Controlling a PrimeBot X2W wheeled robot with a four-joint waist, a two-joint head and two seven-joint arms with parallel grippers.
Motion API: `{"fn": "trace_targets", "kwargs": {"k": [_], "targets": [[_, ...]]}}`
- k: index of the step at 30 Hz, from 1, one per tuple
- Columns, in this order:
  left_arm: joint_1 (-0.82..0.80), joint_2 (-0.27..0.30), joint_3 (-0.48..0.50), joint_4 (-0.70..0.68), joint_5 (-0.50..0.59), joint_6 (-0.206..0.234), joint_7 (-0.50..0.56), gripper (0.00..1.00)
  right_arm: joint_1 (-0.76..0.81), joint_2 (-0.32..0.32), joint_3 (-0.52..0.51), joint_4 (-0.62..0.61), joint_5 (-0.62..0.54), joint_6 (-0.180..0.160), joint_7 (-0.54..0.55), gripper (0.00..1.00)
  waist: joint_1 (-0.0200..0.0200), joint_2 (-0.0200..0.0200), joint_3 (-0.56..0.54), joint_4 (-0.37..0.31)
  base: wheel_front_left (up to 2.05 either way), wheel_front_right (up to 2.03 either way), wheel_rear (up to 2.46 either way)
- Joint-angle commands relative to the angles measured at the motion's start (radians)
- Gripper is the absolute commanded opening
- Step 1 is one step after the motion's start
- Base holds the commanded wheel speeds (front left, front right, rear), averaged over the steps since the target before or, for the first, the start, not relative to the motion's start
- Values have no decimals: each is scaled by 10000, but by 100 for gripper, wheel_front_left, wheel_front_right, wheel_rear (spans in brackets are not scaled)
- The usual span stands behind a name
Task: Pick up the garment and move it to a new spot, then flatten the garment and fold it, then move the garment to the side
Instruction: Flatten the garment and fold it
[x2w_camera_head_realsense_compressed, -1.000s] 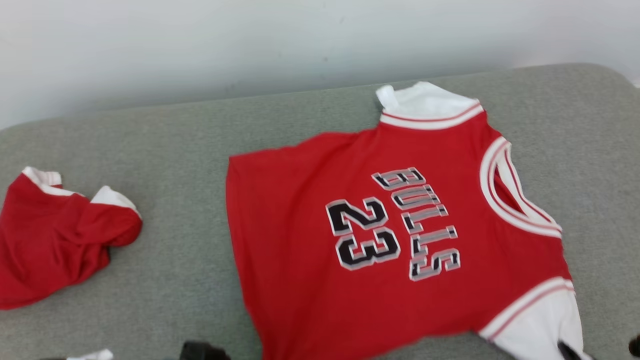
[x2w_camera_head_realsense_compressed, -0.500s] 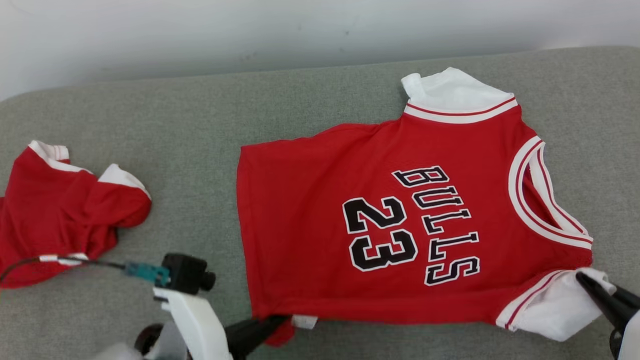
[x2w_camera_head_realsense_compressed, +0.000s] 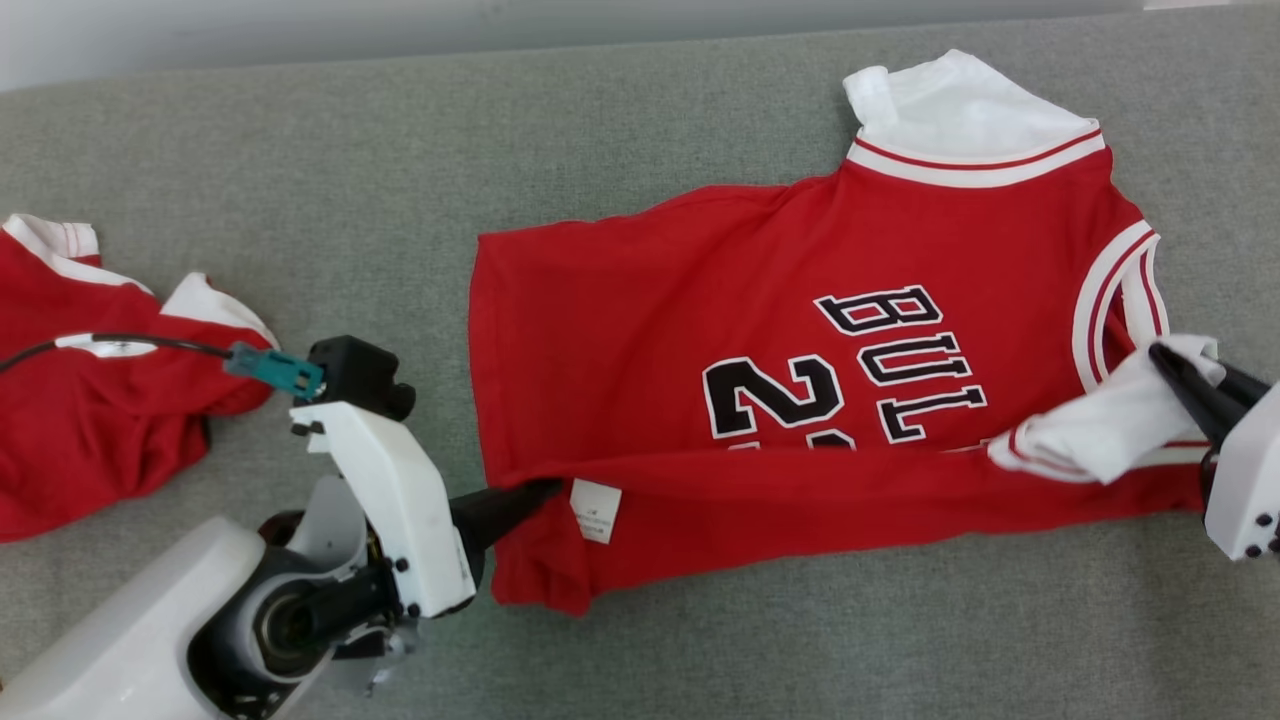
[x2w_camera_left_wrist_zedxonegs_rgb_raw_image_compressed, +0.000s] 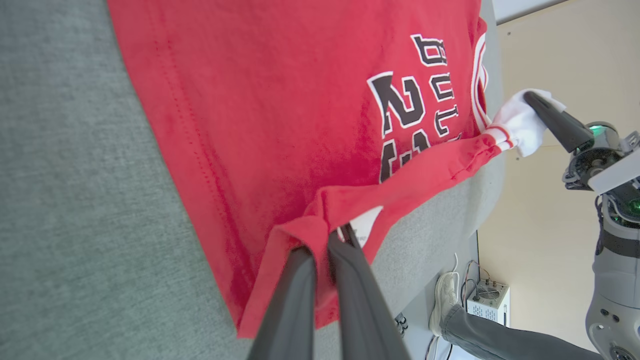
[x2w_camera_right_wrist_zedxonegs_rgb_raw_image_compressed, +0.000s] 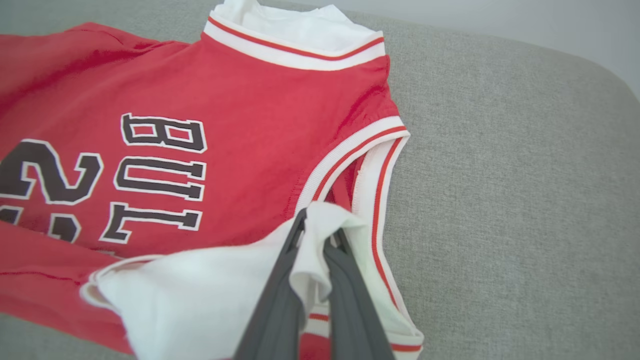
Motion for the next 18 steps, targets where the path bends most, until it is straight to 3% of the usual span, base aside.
{"fn": "trace_targets", "kwargs": {"k": [1,2,3,4,5,8,12,16,18], "targets": [[-111,9,-2,136,100,51,-19,0,-312,23,35,219,-222,-17,-215,0,-2,-1,61,-18,0,0,0],[-143,13,-14,233,167,36,-65,0,-417,42,161,376,-331,-17,-380,0,-2,-1,71,-19,0,0,0],[-139,-6,-2,311,198,11,-137,42,-505,109,212,531,-349,-17,-583,29,-2,-1,71,-17,0,0,0],[-105,-26,29,383,251,-2,-204,100,-590,187,221,661,-351,-17,-790,92,-2,-1,58,-17,0,0,0],[-34,-42,36,448,279,-28,-286,100,-610,241,214,807,-387,-17,-965,100,-2,-1,24,-20,0,0,0],[266,35,102,413,367,-100,-631,100,-426,282,250,922,-441,-17,-1516,100,-2,-1,-161,-42,0,0,0],[753,646,13,-24,1237,-180,-1378,100,186,44,234,724,-301,-17,-2031,100,-2,-1,-531,-161,0,0,0],[1469,976,-117,-770,1999,202,-2196,100,1066,-347,36,423,-376,-17,-2290,100,-2,-1,-824,-236,0,0,0],[1756,884,-292,-1059,2500,547,-2614,100,1431,-478,-191,381,-527,-17,-2409,100,-2,-1,-842,-224,0,0,0]]}}
